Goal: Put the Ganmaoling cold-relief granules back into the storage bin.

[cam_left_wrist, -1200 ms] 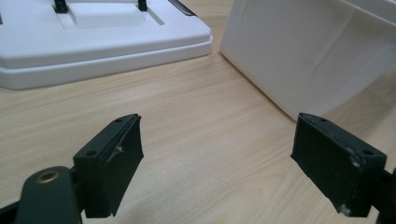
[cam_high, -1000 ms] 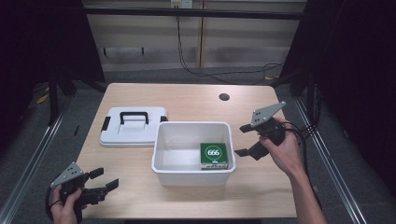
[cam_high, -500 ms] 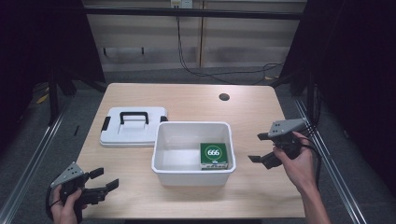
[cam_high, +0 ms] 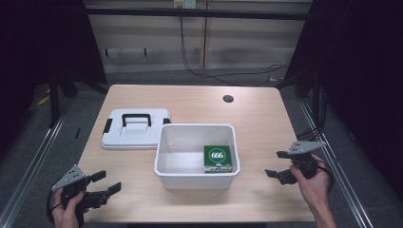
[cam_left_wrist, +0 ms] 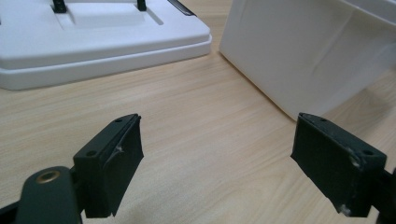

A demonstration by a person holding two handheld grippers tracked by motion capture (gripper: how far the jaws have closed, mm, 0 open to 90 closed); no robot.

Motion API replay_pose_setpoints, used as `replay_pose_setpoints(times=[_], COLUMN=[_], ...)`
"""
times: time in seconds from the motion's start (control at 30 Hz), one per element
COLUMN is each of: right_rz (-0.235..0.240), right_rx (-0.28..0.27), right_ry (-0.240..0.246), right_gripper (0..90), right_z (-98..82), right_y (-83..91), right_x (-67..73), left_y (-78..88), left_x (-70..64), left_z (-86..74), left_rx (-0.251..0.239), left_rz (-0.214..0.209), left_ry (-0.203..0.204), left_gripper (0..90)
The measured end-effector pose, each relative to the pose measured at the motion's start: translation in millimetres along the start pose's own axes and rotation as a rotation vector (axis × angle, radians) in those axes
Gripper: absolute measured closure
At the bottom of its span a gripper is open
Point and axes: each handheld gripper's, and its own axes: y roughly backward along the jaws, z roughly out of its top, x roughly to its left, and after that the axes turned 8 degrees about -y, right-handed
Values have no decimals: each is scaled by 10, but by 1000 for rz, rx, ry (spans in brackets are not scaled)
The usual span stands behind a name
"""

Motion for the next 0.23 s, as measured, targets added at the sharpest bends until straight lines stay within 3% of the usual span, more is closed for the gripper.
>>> replay_pose_setpoints(times=[0.1,0.23], right_rz=[-10,-21], right_rx=[-1,47], right_ry=[-60,-82], right_gripper=[132,134], right_z=[-123,-196], right_y=[-65,-175], right_x=[-68,-105], left_y=[-11,-8], left_x=[-2,-2], left_z=[4,3], left_rx=[3,5], left_rz=[-3,-6], left_ry=[-1,-4], left_gripper=[158,158])
